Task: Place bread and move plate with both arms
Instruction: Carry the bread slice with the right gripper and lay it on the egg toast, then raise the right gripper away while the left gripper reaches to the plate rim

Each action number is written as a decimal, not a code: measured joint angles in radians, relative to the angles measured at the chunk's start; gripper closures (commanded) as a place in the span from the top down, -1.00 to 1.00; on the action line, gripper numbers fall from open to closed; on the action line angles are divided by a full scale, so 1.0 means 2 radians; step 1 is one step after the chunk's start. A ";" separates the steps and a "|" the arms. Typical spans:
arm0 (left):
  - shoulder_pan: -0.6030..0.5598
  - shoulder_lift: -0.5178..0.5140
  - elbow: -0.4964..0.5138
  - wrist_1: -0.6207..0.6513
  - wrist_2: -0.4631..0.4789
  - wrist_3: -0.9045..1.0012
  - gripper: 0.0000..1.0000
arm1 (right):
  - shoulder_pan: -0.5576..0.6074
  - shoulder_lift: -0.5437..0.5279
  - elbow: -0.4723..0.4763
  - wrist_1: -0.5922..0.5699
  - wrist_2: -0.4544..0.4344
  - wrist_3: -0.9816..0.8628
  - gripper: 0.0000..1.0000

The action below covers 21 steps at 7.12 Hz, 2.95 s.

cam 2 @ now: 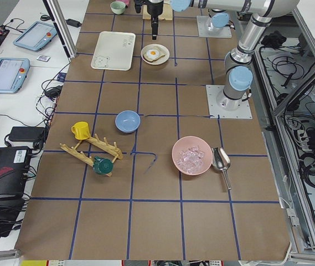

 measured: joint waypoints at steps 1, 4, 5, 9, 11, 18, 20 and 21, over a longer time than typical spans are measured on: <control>0.000 0.001 -0.001 0.002 0.000 -0.001 1.00 | 0.033 0.005 -0.011 0.000 0.032 0.052 -1.00; 0.000 0.002 -0.002 0.003 0.000 -0.003 1.00 | 0.107 0.038 -0.025 -0.029 0.098 0.174 -1.00; 0.000 0.002 -0.002 0.003 0.000 -0.003 1.00 | 0.128 0.052 -0.026 -0.050 0.115 0.209 -1.00; 0.000 0.003 -0.003 0.001 0.001 0.001 1.00 | 0.164 0.090 -0.024 -0.095 0.127 0.243 -0.97; 0.005 -0.001 -0.004 -0.002 0.003 0.000 1.00 | 0.164 0.105 -0.025 -0.117 0.128 0.246 0.06; 0.013 -0.040 -0.036 -0.001 -0.003 -0.008 1.00 | 0.116 0.050 -0.025 -0.126 0.128 0.091 1.00; 0.004 -0.061 -0.096 0.076 -0.014 -0.039 1.00 | 0.057 0.002 -0.022 -0.109 0.114 -0.071 1.00; -0.012 -0.075 -0.130 0.131 -0.030 -0.073 1.00 | 0.034 -0.019 -0.021 -0.090 0.101 -0.138 1.00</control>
